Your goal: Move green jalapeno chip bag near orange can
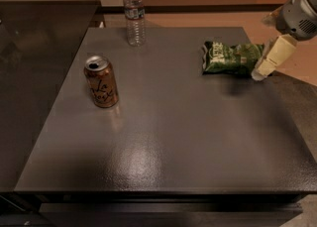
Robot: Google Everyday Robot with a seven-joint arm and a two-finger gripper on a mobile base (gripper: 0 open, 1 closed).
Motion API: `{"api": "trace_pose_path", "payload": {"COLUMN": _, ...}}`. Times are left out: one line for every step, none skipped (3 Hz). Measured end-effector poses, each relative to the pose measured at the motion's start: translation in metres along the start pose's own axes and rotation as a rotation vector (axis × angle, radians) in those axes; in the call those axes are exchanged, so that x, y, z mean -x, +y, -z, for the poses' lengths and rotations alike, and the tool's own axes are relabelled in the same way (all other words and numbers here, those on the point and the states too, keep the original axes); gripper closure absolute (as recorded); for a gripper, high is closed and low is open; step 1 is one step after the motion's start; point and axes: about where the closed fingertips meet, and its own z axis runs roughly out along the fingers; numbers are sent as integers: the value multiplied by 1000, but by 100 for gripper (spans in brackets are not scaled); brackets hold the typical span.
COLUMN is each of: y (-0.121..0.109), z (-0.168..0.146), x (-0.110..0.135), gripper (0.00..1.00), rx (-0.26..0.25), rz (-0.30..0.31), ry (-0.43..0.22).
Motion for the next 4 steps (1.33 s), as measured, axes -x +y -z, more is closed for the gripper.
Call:
{"api": "trace_pose_path", "payload": {"y": -22, "z": -31, "x": -12, "gripper": 0, "rx": 9, "rz": -45, "ry": -38}}
{"api": "trace_pose_path", "payload": {"y": -40, "z": -55, "x": -25, "gripper": 0, "rx": -3, "rz": -89, "ry": -60}}
{"api": "trace_pose_path", "payload": {"y": -58, "z": -68, "x": -40, "gripper": 0, "rx": -41, "rz": -140, "ry": -70}}
{"api": "trace_pose_path", "payload": {"y": -75, "z": -76, "x": -48, "gripper": 0, "rx": -69, "rz": -166, "ry": -73}}
